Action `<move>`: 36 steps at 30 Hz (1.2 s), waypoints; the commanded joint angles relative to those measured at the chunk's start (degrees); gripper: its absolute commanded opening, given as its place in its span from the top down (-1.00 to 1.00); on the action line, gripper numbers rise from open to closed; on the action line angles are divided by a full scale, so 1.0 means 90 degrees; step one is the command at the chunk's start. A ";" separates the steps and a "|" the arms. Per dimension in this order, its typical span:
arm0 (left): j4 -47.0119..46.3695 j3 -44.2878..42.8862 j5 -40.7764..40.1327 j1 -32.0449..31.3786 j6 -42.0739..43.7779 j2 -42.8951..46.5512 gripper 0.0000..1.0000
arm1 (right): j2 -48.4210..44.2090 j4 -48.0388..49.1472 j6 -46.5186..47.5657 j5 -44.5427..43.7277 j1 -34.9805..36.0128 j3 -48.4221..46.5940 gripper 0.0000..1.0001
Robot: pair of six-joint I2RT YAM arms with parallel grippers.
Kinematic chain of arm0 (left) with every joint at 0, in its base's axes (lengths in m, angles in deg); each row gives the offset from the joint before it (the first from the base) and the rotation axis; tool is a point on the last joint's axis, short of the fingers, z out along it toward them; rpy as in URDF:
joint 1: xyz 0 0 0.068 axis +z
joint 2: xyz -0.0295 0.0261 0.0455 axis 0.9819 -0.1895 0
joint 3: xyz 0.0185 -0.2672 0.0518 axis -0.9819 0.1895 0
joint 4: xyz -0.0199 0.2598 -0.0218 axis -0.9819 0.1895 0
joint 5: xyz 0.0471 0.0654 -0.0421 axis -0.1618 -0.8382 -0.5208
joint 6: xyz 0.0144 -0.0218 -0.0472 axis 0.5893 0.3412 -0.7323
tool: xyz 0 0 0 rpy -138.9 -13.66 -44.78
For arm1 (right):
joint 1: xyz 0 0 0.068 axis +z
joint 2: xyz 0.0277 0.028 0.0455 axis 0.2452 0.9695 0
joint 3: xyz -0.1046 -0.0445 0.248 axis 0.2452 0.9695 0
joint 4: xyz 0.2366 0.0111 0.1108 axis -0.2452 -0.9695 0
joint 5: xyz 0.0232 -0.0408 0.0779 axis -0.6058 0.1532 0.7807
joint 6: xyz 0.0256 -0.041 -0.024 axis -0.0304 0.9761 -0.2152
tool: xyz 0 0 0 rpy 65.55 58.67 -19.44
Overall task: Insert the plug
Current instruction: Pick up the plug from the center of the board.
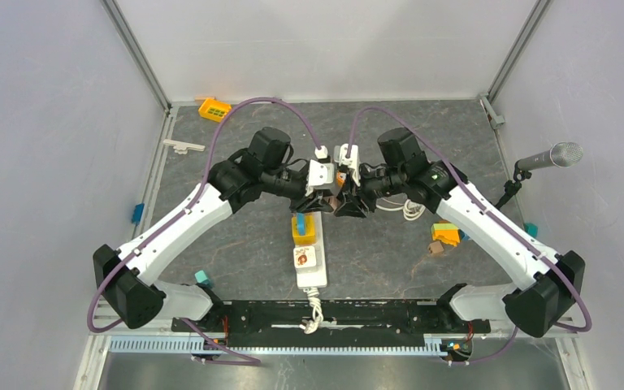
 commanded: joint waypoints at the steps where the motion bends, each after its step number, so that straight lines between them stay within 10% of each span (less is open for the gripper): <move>1: -0.1113 0.0196 0.0038 -0.0109 -0.1094 0.0062 0.96 | -0.0419 0.0776 -0.0611 -0.1531 0.0007 -0.0082 -0.18; 5: -0.3276 0.1177 -0.0472 -0.0102 -0.2939 0.0402 0.96 | -0.0955 0.1225 -0.0924 -0.1991 -0.0143 0.0263 -0.78; 9: -0.4425 0.1651 -0.1217 -0.0062 -0.3988 0.0725 0.96 | -0.1044 0.1478 -0.1258 -0.1092 -0.0484 0.0411 -0.89; 20: -0.6777 0.2776 -0.2029 0.0446 -0.6122 0.1784 0.96 | -0.1176 0.4436 -0.3517 0.1308 -0.1334 0.1393 -0.76; 29: -0.7829 0.2886 -0.1570 0.0524 -0.6844 0.1912 0.96 | -0.0871 0.7880 -0.6195 0.1648 -0.1337 0.1884 -0.55; 36: -0.8349 0.2943 -0.1243 0.0524 -0.7141 0.1828 0.96 | -0.0681 0.8579 -0.6694 0.1647 -0.1305 0.1903 -0.26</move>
